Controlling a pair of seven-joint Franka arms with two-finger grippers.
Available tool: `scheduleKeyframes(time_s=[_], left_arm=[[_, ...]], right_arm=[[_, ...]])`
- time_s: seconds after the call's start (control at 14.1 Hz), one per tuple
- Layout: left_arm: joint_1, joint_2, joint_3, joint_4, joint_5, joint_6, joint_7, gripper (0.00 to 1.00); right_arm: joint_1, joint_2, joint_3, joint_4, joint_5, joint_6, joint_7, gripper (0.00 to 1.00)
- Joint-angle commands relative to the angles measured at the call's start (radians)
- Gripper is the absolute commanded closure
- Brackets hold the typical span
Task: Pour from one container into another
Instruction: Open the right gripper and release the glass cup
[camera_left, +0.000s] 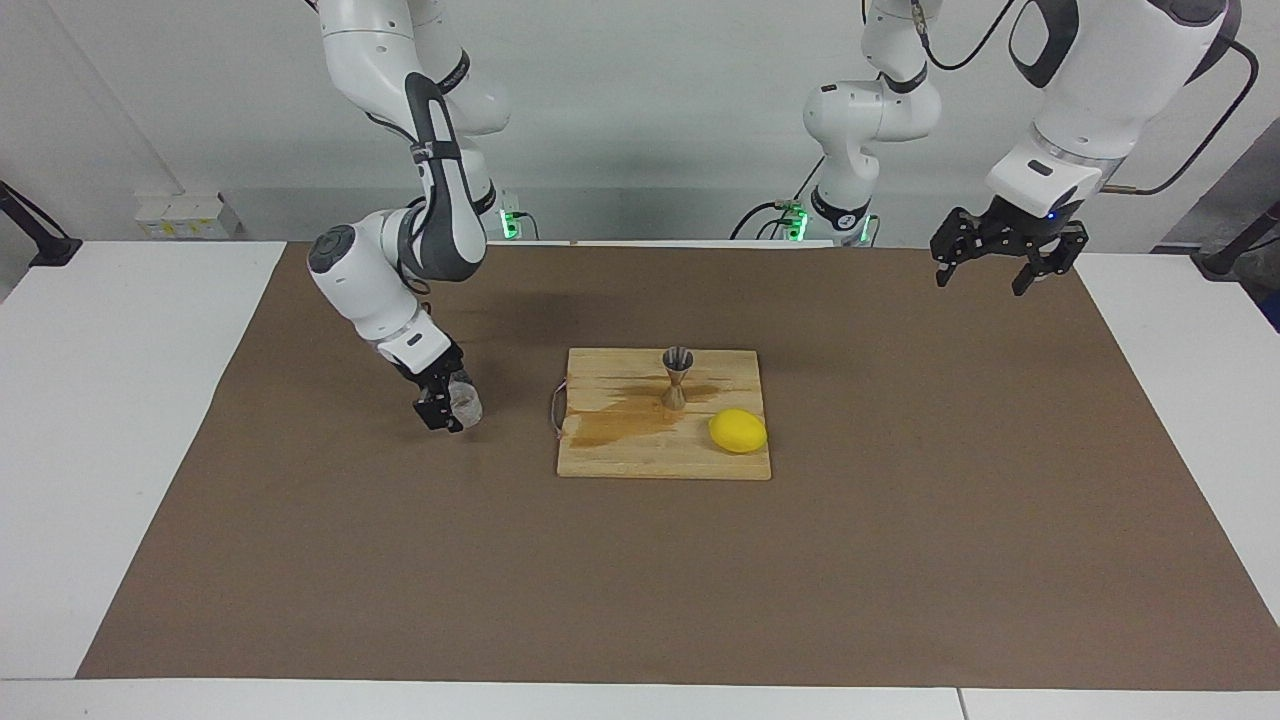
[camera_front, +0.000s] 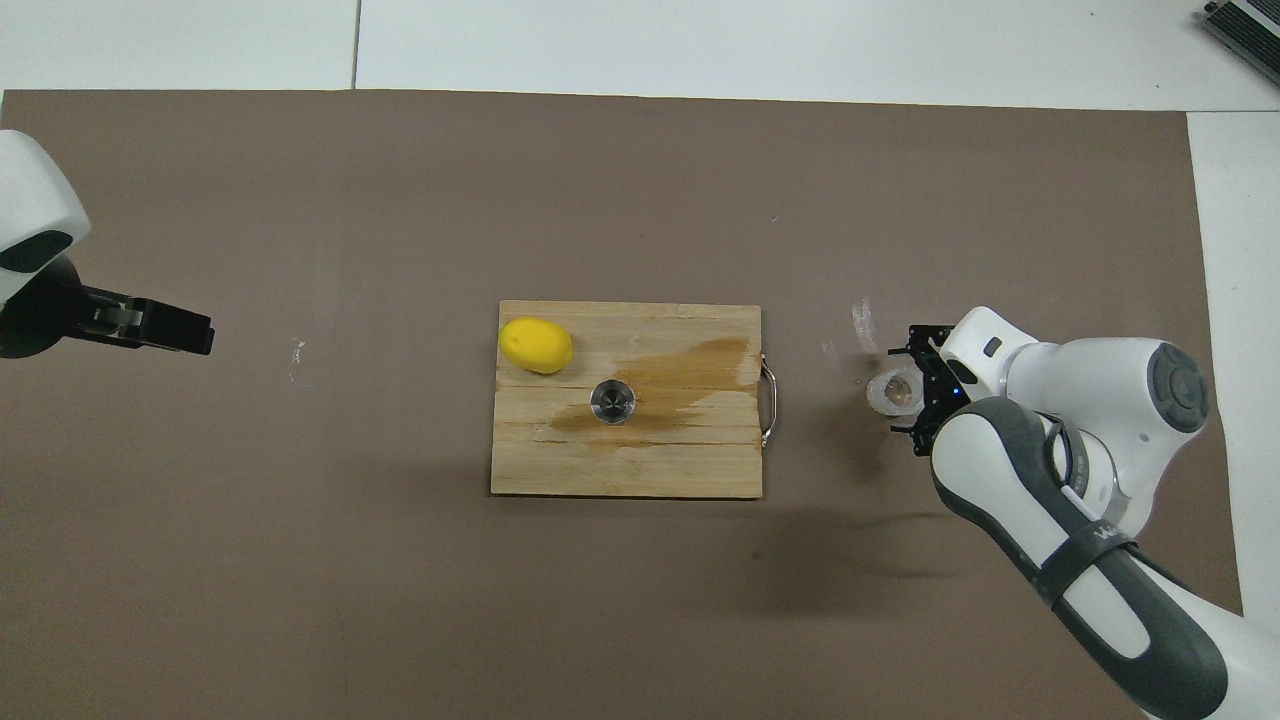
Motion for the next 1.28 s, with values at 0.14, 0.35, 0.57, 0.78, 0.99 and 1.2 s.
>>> scheduleKeyframes(time_s=[0.14, 0.35, 0.57, 0.78, 0.99, 1.2], left_arm=[[-0.012, 0.005, 0.01, 0.004, -0.004, 0.011, 0.003, 0.0], [-0.012, 0.003, 0.01, 0.004, -0.004, 0.011, 0.003, 0.0], [-0.012, 0.003, 0.01, 0.004, -0.004, 0.011, 0.003, 0.0], [-0.012, 0.003, 0.01, 0.004, -0.004, 0.012, 0.003, 0.0], [-0.012, 0.003, 0.01, 0.004, -0.004, 0.012, 0.003, 0.0], [-0.012, 0.003, 0.01, 0.004, -0.004, 0.011, 0.003, 0.0]], right_arm=[[-0.017, -0.062, 0.0, 0.032, 0.034, -0.111, -0.016, 0.0], [-0.02, -0.125, -0.003, 0.034, 0.019, -0.169, 0.078, 0.0], [-0.021, -0.18, -0.006, 0.046, 0.016, -0.197, 0.153, 0.0], [-0.049, -0.191, -0.006, 0.141, -0.047, -0.229, 0.203, 0.0], [-0.078, -0.203, -0.005, 0.231, -0.149, -0.35, 0.415, 0.0], [-0.068, -0.205, -0.001, 0.313, -0.245, -0.443, 0.675, 0.0]])
